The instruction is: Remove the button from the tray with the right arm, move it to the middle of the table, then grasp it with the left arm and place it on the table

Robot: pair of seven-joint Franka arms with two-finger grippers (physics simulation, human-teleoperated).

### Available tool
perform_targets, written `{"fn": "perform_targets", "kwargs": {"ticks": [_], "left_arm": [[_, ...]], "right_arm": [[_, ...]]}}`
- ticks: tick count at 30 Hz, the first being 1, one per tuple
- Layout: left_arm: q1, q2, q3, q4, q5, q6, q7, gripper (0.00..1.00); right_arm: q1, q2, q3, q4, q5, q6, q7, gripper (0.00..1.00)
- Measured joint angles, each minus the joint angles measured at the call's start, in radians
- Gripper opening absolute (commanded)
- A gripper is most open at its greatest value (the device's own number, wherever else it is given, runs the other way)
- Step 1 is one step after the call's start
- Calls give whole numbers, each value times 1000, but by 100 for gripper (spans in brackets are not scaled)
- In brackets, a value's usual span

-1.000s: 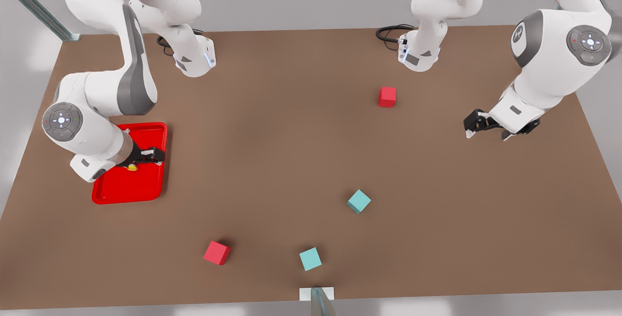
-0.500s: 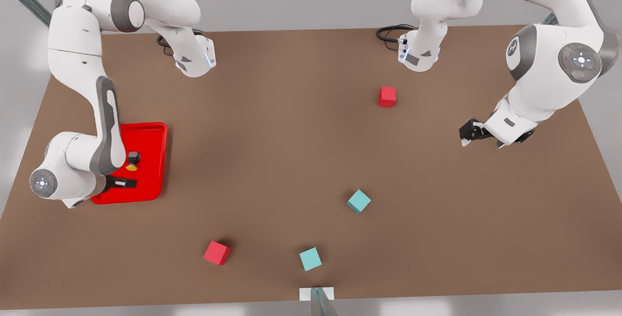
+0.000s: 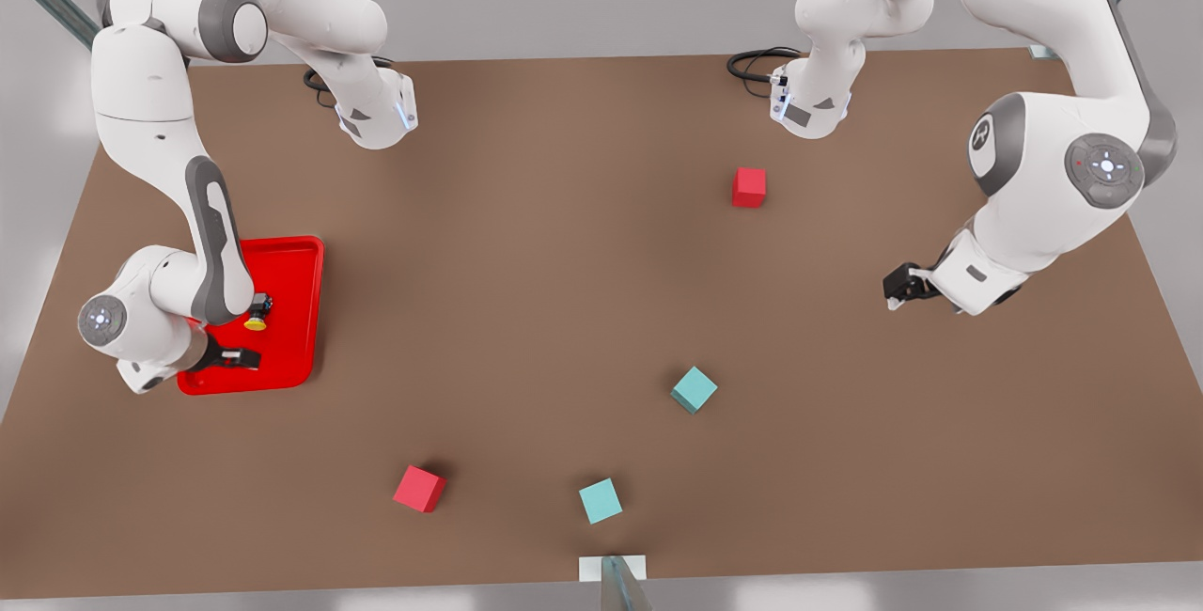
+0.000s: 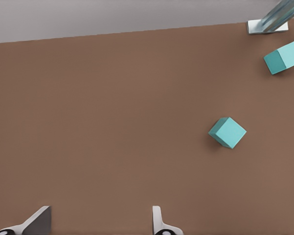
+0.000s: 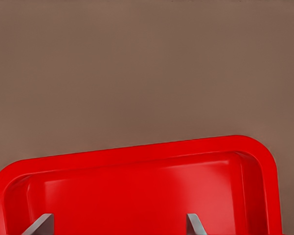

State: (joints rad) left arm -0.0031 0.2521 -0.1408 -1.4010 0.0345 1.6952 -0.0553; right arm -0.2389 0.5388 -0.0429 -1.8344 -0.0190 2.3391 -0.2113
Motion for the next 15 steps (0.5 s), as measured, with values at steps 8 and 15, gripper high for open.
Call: {"fn": "perform_targets", "kwargs": {"ticks": [8, 15], "left_arm": [[0, 11, 0, 0, 0, 5, -1, 100], [-1, 11, 0, 0, 0, 6, -2, 100]], "right_arm": [[-52, -45, 52, -88, 1, 45, -69, 100], [-119, -199, 88, -282, 2, 56, -120, 100]]}}
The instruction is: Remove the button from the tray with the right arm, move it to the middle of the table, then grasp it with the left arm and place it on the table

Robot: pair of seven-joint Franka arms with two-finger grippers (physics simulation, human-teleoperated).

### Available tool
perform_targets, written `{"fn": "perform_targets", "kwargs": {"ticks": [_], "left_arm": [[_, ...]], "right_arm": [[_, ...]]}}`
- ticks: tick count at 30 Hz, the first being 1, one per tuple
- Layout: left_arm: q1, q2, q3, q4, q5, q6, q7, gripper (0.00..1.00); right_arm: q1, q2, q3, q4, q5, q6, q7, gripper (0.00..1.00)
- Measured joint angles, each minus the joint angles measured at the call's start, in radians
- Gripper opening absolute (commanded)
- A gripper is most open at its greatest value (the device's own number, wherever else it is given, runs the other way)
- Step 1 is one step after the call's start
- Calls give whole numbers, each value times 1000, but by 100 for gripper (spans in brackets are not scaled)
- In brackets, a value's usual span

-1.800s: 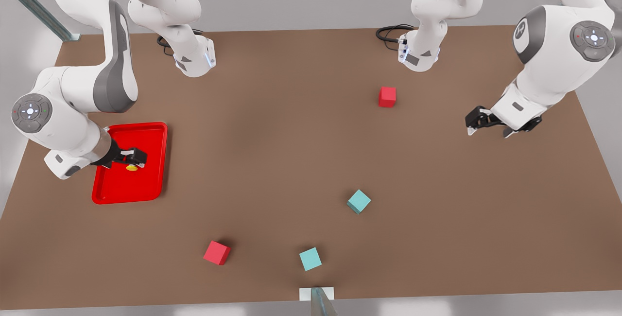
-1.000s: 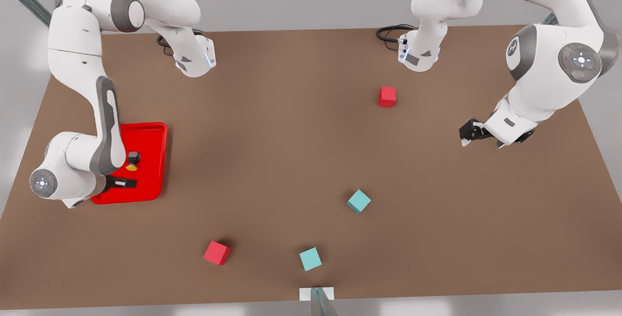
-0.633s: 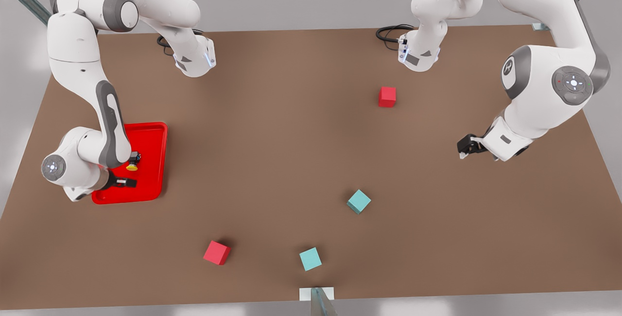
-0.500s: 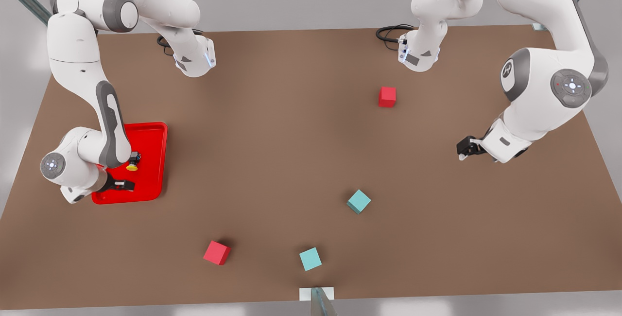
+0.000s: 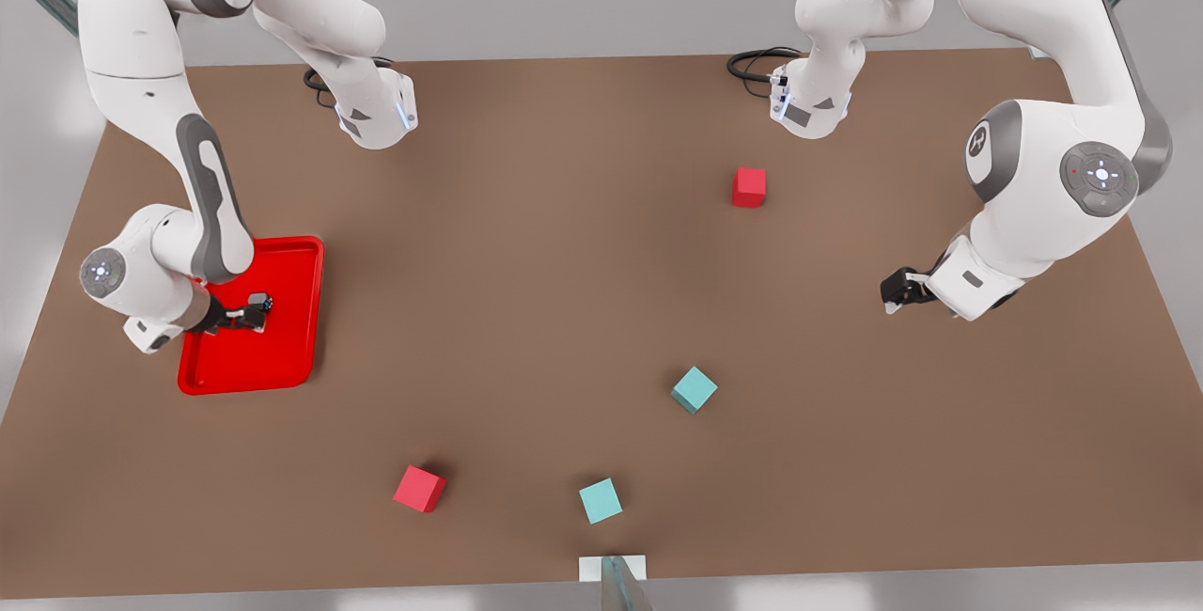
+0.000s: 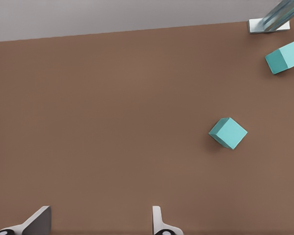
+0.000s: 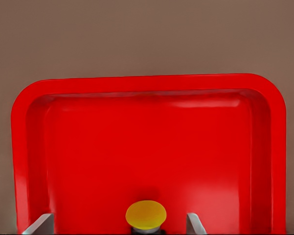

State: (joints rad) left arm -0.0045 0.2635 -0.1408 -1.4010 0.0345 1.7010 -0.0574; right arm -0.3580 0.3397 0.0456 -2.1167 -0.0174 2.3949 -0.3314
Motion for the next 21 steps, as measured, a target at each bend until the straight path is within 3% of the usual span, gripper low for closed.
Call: {"fn": "perform_targets", "kwargs": {"ticks": [9, 21], "left_arm": [[0, 1, 0, -1, 0, 0, -1, 100], [0, 8, 0, -2, 0, 0, -1, 100]], "right_arm": [[-2, -47, 0, -103, -1, 4, -47, 100], [-16, -5, -1, -76, -24, 55, -76, 100]]}}
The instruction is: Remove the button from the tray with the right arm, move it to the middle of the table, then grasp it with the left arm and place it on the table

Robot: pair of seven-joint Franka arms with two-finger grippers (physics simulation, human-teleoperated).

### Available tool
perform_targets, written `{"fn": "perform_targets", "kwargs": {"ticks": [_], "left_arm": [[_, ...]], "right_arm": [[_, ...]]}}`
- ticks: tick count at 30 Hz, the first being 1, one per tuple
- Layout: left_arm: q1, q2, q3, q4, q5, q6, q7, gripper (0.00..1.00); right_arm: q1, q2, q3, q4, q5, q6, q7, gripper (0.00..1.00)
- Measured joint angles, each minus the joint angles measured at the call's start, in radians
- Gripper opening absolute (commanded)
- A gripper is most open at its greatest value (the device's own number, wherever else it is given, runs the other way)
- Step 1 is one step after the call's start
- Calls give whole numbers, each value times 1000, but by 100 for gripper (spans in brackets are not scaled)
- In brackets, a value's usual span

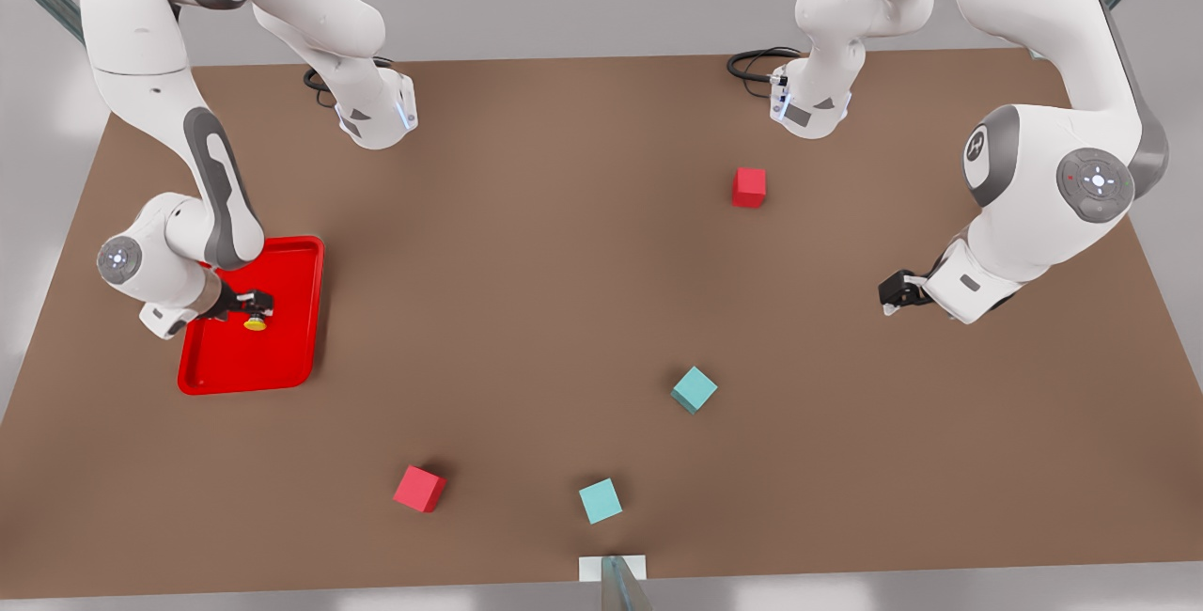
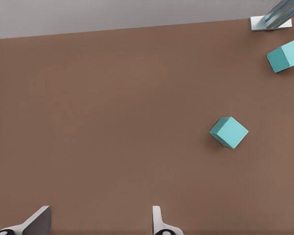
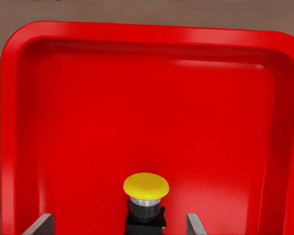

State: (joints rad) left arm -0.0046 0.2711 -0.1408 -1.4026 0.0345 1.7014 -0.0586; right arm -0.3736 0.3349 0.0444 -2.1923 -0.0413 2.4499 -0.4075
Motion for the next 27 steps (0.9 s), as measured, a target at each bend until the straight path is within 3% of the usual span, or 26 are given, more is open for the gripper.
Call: {"fn": "perform_targets", "kwargs": {"ticks": [27], "left_arm": [[0, 15, 0, 0, 0, 0, 0, 100]], "right_arm": [[-31, 66, 0, -47, -90, 18, -16, 100]]}}
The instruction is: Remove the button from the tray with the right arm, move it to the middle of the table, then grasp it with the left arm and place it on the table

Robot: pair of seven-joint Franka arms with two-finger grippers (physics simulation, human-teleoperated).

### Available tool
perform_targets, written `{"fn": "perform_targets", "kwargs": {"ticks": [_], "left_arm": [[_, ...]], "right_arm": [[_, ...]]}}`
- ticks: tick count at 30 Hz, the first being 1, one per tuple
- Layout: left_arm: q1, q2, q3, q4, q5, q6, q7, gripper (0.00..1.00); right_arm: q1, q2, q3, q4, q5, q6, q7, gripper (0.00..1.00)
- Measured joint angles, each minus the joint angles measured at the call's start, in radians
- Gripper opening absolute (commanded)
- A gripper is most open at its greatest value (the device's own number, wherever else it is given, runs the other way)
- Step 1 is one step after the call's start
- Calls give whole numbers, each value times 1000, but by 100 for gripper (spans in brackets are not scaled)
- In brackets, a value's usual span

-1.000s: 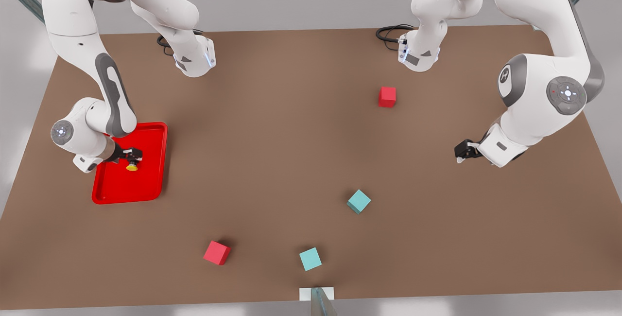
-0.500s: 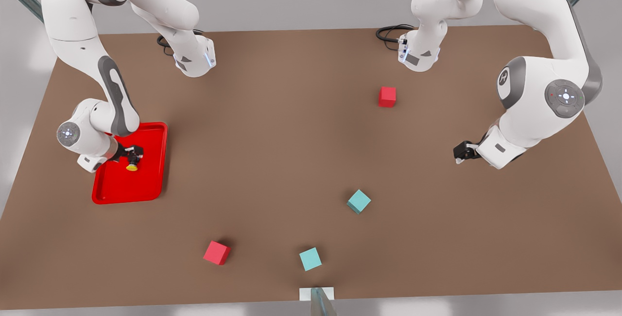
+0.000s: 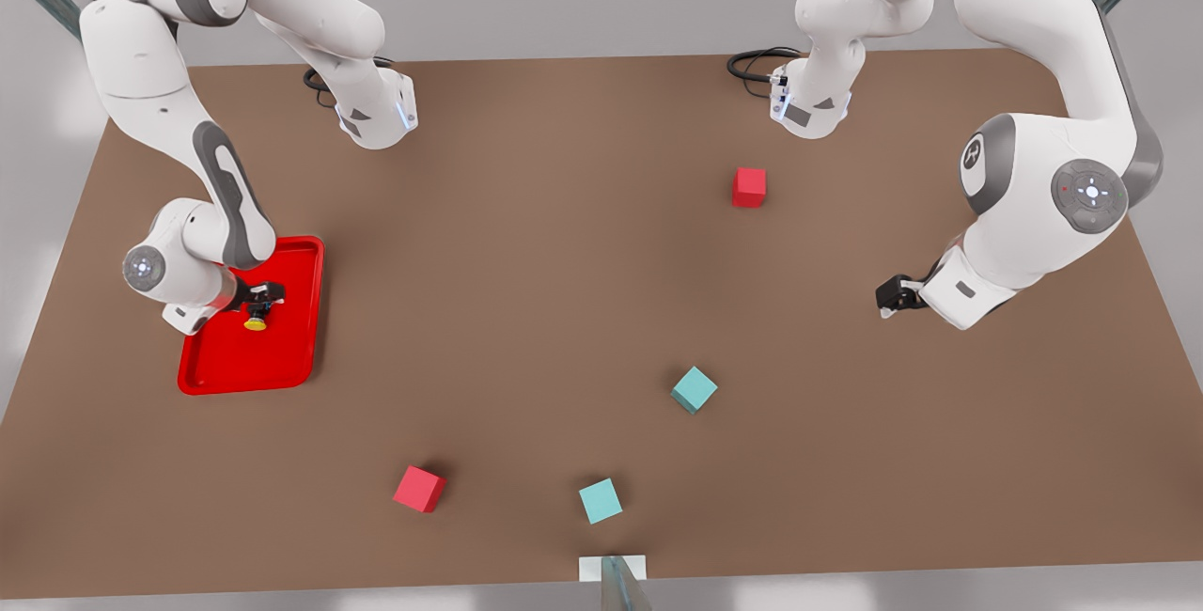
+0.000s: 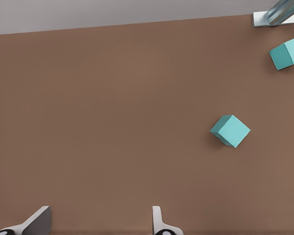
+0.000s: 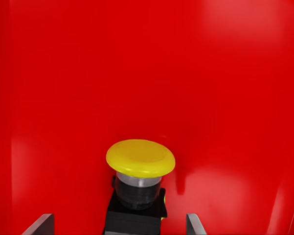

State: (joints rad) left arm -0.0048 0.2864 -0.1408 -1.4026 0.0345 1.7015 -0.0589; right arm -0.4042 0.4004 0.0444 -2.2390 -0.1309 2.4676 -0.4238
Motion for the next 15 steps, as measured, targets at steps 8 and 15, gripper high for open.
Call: {"fn": "perform_targets", "kwargs": {"ticks": [8, 15], "left_arm": [[0, 0, 0, 0, 0, -1, 0, 100], [0, 0, 0, 0, 0, -2, 0, 100]], "right_arm": [[1, 19, 0, 6, 0, 13, 7, 100], [2, 22, 0, 10, 2, 23, 11, 89]]}}
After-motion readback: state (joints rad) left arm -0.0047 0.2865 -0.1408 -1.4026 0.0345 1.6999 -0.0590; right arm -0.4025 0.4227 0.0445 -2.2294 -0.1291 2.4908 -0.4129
